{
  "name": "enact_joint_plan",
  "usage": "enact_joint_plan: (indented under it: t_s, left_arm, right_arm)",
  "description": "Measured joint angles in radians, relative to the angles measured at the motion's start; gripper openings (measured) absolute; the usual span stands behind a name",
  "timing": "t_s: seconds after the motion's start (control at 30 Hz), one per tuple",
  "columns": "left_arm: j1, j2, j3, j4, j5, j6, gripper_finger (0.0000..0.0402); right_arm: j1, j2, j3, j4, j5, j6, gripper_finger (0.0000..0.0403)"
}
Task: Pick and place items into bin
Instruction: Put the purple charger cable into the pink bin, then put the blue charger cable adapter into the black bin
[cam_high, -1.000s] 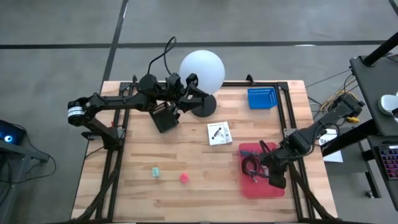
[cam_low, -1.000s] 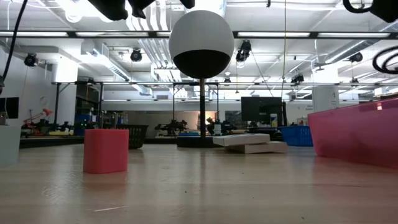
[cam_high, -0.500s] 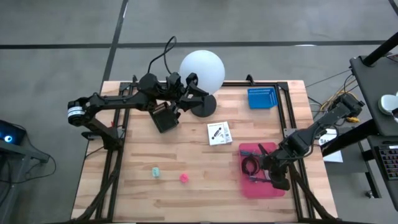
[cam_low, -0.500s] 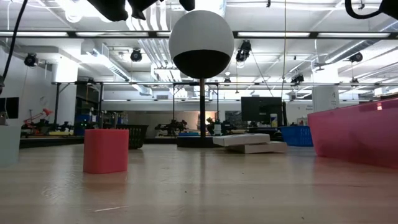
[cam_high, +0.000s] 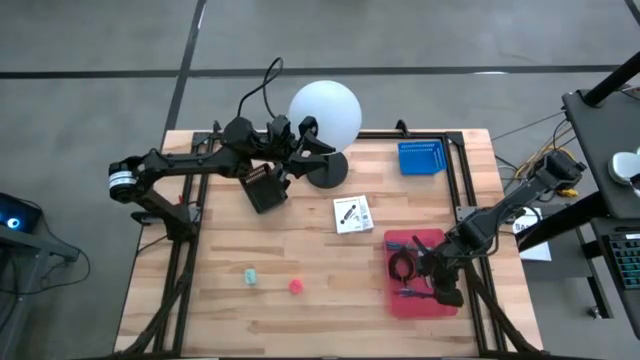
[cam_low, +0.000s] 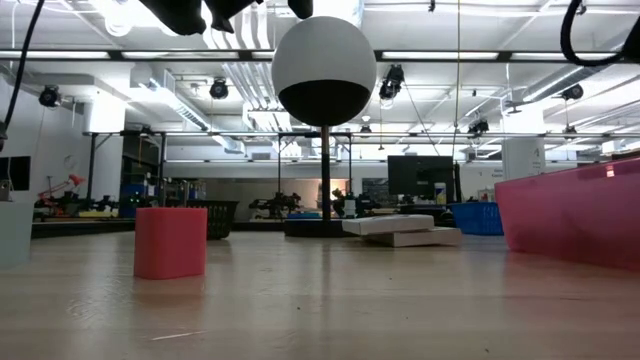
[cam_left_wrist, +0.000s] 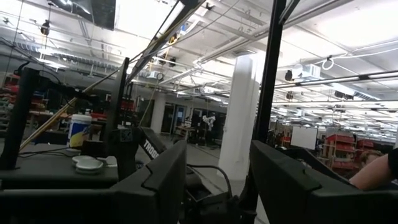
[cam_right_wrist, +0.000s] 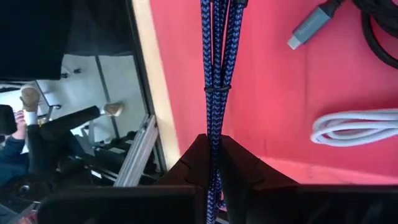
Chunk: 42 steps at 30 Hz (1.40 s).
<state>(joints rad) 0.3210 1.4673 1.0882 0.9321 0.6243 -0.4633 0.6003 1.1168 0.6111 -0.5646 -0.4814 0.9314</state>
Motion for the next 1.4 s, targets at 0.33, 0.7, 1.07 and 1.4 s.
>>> enact_joint_plan:
  t_s: [0.33,0.7,1.07,1.4]
  left_arm:
    - [0.000,0.000,0.000,0.000,0.002,0.000,0.0162]
    - [0.001,0.000,0.000,0.000,0.001,0.006,0.0162]
    - [0.005,0.000,0.000,0.000,0.001,0.006,0.0162]
    - [0.007,0.000,-0.005,0.000,0.000,0.005,0.0162]
  right_arm:
    - [0.000,0.000,-0.038,0.003,0.000,0.012,0.0013]
    - [0.000,0.000,-0.033,0.004,0.001,0.037,0.0013]
    - [0.000,0.000,-0.031,0.007,0.002,0.064,0.0073]
    - [-0.001,-0.001,-0.031,0.008,0.010,0.092,0.0176]
